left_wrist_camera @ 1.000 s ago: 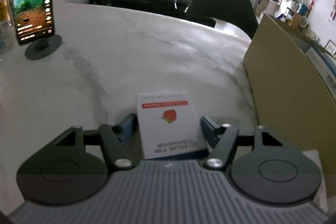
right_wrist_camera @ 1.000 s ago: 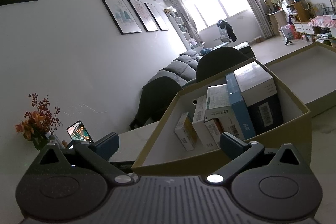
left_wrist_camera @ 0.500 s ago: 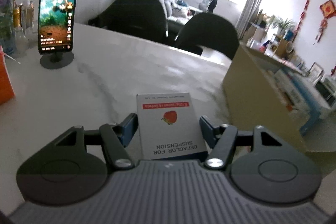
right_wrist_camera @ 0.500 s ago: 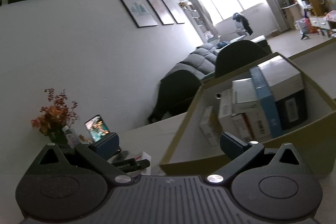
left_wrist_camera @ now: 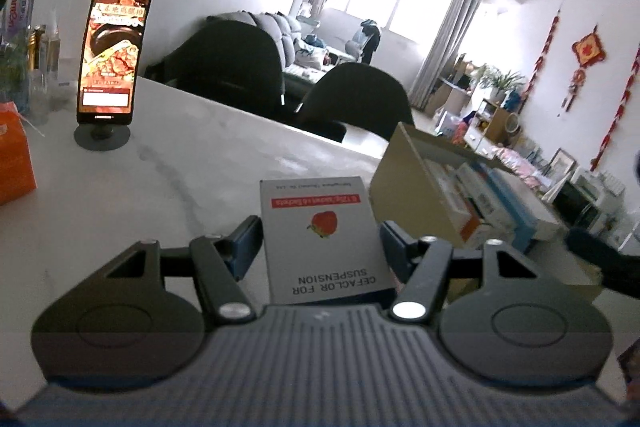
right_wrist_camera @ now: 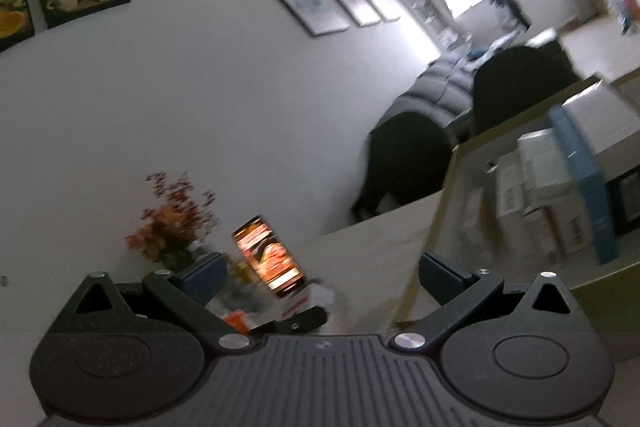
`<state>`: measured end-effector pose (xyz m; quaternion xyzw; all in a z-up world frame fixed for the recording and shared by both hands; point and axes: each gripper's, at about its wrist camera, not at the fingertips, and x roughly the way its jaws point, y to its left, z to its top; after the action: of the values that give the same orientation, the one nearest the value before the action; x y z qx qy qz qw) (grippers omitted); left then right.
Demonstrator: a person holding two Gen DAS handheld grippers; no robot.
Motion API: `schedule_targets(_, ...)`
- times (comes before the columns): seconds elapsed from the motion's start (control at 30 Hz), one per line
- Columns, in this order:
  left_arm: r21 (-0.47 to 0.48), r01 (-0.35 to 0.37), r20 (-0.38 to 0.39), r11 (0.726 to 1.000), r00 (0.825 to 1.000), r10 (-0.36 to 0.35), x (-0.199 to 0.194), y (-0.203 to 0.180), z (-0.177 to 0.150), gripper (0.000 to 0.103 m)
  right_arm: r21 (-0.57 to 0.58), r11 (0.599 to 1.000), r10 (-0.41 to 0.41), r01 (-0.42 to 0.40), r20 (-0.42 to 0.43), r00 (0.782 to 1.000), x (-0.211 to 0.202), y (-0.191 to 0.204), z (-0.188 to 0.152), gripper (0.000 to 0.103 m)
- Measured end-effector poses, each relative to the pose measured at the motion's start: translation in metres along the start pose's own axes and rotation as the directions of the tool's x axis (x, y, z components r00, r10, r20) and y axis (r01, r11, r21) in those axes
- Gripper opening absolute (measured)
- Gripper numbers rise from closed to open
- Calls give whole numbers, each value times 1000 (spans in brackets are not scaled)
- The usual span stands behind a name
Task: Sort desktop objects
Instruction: 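Lift the strawberry-print box with the left gripper toward the right gripper, then close the right gripper on the strawberry-print box while the left gripper holds it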
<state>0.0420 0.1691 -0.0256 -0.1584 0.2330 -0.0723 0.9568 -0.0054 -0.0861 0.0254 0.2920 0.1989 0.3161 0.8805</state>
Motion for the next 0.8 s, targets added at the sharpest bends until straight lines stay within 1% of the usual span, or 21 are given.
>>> schedule_targets(0.13,17,38,4,999,999,-38,-6,-7,-3,64,67,996,71,-66,-69,995,14,-3,-1,101)
schedule_targets(0.2,26,57,3,998,998,-57,-8,-10,-4,64,94,992,94,-85,-94,991,18,-5,-1,99)
schedule_targets(0.33,41,92,4,995,996,-92,-11,-15,-6,64,123,987,116,-100,-127,985,23,-7,-1,96)
schedule_targets(0.5,63,136,4,989,991,-136,-10,-22,-7,64,133,984,137,-116,-163,977,26,-7,-1,92)
schedule_targets(0.7,102,176,3,979,984,-177,-9,-30,-8,64,146,981,153,-126,-195,969,31,-9,-2,81)
schedule_targets(0.77,115,186,1,976,982,-188,-8,-32,-8,64,147,982,149,-120,-200,968,32,-10,-3,74)
schedule_targets(0.8,123,186,2,975,982,-187,-7,-33,-9,64,148,982,147,-118,-203,968,33,-11,-3,72)
